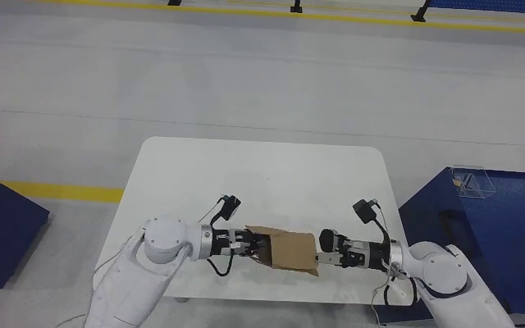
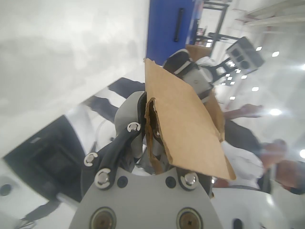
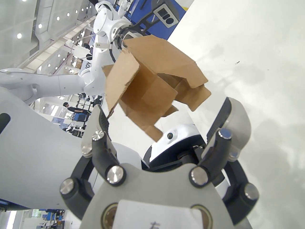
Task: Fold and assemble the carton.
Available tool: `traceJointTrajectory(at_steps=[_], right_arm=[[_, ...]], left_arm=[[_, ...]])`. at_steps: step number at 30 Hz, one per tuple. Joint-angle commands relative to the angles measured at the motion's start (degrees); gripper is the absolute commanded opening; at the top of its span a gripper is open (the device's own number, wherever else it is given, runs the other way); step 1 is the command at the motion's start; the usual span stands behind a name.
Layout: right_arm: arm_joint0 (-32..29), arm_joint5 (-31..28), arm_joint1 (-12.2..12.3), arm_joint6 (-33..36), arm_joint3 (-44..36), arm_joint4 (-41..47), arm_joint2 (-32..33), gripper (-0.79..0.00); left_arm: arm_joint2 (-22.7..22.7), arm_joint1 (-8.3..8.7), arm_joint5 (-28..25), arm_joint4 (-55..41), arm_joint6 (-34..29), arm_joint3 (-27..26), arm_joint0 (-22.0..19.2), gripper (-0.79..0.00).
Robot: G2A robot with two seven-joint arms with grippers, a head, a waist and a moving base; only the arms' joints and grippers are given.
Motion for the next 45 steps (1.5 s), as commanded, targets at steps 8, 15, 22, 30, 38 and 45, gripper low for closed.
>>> traceJointTrajectory(at_steps=[8,15,22,30,38,45], right_arm=[[-3.18,-2.42,0.01,-6.91,0.70,4.10,4.43,0.000],[-3.26,-0.11,-0.17,-11.83,0.26,-0.38,5.03,0.000],[-2.73,7.34,-0.81,-20.40,-0.76,-14.87,2.29,0.000],[-1.06,9.97,-1.54,-25.44,0.02,-21.09,-0.55,0.000],[0.85,11.98,-2.15,-27.35,1.32,-23.34,-2.48,0.000],[1.63,11.79,-2.52,-27.97,2.66,-19.21,-1.79,0.000]], left_arm=[[1.04,-1.48,6.54,-13.30,3.39,8.10,-3.29,-0.785],[1.11,-1.52,5.12,-13.47,4.46,7.40,-2.50,-0.785],[1.75,-2.03,0.71,-16.96,8.18,6.84,-0.60,-0.785],[2.84,-2.36,-1.25,-19.02,8.36,6.78,-0.23,-0.785],[3.33,-2.41,-1.28,-19.03,8.08,7.63,-1.11,-0.785],[3.05,-2.23,-0.33,-19.05,7.90,8.07,-1.55,-0.785]])
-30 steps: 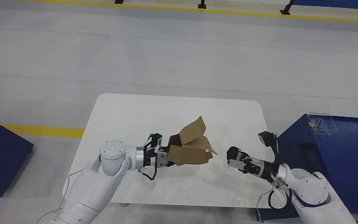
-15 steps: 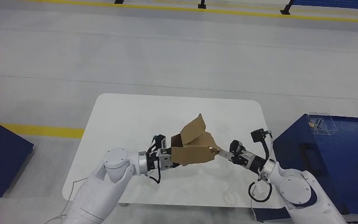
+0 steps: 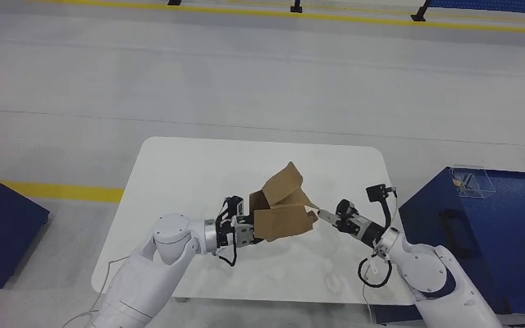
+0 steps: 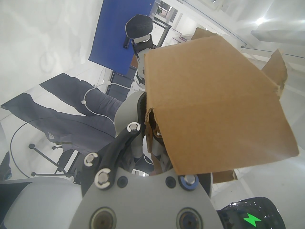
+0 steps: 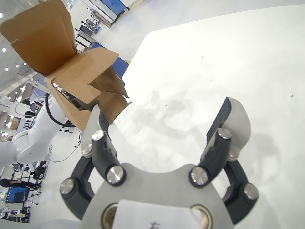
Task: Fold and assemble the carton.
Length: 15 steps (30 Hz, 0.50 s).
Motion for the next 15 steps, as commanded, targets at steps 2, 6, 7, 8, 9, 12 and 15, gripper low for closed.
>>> traceJointTrajectory(at_steps=[2,6,7,8,9,12,15], right_arm=[[0.05,-0.09,-0.07,0.54,0.13,2.75,0.73,0.000],[0.85,2.33,-0.23,2.11,0.31,2.38,0.09,0.000],[1.18,2.97,-0.32,2.38,0.47,2.01,-0.46,0.000],[1.50,3.45,-0.43,2.53,0.63,1.67,-1.11,0.000],[1.77,3.82,-0.55,2.76,0.73,1.35,-1.85,0.000],[2.45,3.52,-0.87,3.06,0.86,0.57,-3.69,0.000],[2.93,3.55,-1.12,3.71,1.12,-0.25,-5.14,0.000]], left_arm=[[0.10,0.00,0.32,-0.49,-0.21,0.17,-0.03,-0.785],[-0.04,0.06,0.33,-1.82,-1.93,0.39,0.03,-0.785],[-0.04,0.09,0.50,-2.16,-2.50,0.38,0.04,-0.785],[-0.06,0.11,0.60,-2.46,-2.99,0.32,0.05,-0.785],[-0.04,0.14,0.71,-2.59,-3.39,0.26,0.05,-0.785],[-0.01,0.23,0.72,-2.38,-3.58,0.01,0.06,-0.785],[0.04,0.29,0.53,-2.32,-3.72,-0.07,0.03,-0.785]])
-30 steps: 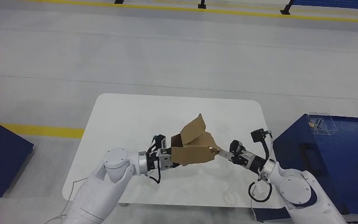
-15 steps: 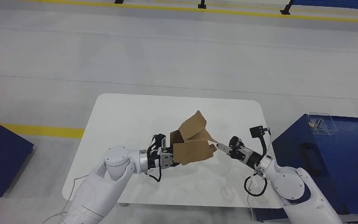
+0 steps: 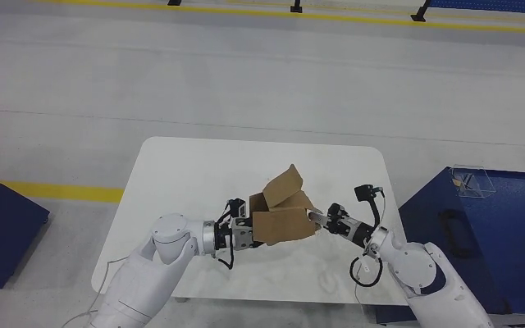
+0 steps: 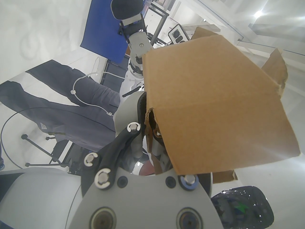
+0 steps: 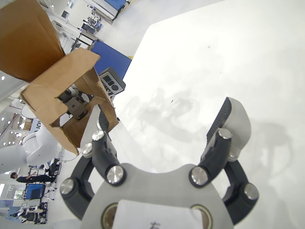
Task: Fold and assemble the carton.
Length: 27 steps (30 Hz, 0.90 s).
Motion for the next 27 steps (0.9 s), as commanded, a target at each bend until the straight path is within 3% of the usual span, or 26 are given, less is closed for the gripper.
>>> traceJointTrajectory(at_steps=[1,11,21,27], right_arm=[[0.31,0.19,-0.12,0.76,0.27,-0.59,-0.85,0.000],[1.06,0.43,-0.82,1.46,0.87,-5.64,-5.00,0.000],[-0.99,-1.65,-0.36,1.56,-1.27,-0.25,0.86,0.000],[-5.25,-3.30,0.11,1.92,-5.57,1.24,4.67,0.000]], left_arm=[[-0.08,0.03,-0.46,0.03,0.13,0.00,-0.06,-0.785],[0.07,0.03,-2.17,-0.32,0.48,0.69,-0.20,-0.785],[-0.14,0.28,-3.23,0.37,-0.12,0.52,-0.18,-0.785],[-0.63,0.51,-4.78,2.57,2.96,0.20,0.55,-0.785]])
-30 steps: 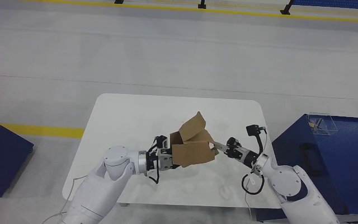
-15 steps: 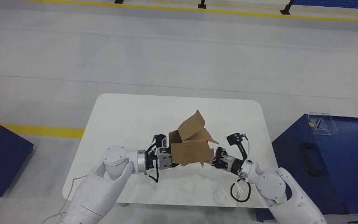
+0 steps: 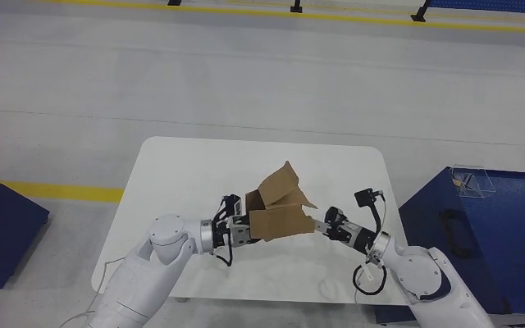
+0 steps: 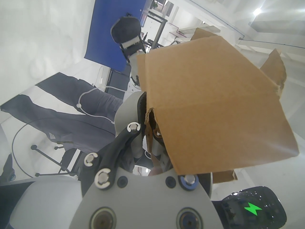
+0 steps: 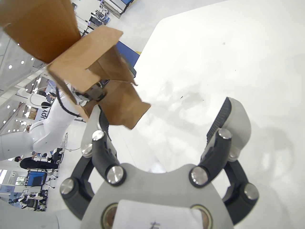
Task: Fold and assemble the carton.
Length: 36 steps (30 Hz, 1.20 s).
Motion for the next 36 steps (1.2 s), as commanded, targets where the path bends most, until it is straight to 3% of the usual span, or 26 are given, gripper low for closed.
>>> traceJointTrajectory(at_steps=[1,13,25,31,36], right_arm=[[-1.37,-0.27,0.13,0.13,-1.28,0.10,1.08,0.000],[-2.17,-0.12,-0.19,0.48,-2.74,-0.62,-0.16,0.000],[-3.04,-0.98,0.04,1.41,-1.50,1.80,3.68,0.000],[-2.49,-0.50,0.08,1.64,-0.73,3.13,5.41,0.000],[-2.40,-0.11,0.03,1.85,-1.05,2.91,5.51,0.000]], left_arm=[[-0.08,0.03,-0.73,0.61,1.01,-0.05,0.13,-0.785],[1.83,-0.12,-9.26,5.77,3.26,-2.04,1.85,-0.785],[1.75,-0.05,-10.75,6.96,4.50,-3.20,2.80,-0.785],[2.88,-0.29,-22.91,10.14,0.98,-1.78,2.13,-0.785],[4.31,-0.90,-28.51,8.45,-2.29,1.23,0.64,-0.785]])
